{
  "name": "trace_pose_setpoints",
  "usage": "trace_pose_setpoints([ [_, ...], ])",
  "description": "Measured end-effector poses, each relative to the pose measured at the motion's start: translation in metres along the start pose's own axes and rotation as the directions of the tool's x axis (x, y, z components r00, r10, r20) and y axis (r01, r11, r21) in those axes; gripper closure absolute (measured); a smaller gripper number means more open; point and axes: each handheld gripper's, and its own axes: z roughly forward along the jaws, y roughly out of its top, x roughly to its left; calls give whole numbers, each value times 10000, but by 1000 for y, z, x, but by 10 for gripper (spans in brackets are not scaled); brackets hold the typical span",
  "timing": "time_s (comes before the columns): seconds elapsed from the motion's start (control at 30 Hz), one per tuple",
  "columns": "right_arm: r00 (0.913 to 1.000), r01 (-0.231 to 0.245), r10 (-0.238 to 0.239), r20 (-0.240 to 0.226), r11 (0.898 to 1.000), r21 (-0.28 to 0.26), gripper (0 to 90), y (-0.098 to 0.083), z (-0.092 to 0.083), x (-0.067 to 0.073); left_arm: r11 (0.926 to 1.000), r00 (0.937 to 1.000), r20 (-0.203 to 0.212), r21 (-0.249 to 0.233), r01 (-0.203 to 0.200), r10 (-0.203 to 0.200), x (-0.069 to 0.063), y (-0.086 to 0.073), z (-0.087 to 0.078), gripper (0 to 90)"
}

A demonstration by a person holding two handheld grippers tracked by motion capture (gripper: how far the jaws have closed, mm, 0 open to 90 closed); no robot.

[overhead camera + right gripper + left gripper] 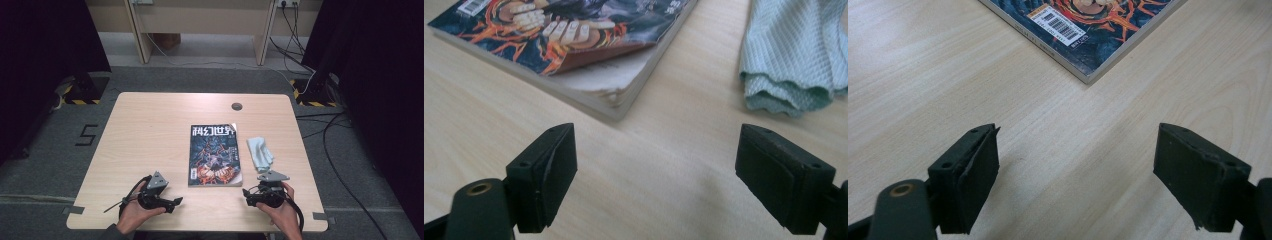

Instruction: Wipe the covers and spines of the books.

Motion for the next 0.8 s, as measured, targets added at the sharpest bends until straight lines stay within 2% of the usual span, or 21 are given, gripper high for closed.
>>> trace_pose_setpoints([
  [0.17,10000,35,-35,-11,10000,77,178,-5,-4,3,10000,10000,19,35,-24,24,-1,0,0,174],
  [0.3,9997,37,-44,257,9997,261,186,-11,-8,3,10000,10000,16,70,-34,34,-1,0,0,174],
  [0.57,9998,107,-114,191,9993,360,187,-18,-11,5,9999,10000,48,115,-39,38,-1,-1,1,172],
  [0.8,9992,334,-350,201,9967,746,186,-24,-12,8,9999,10000,62,156,-57,56,-2,-1,2,171],
])
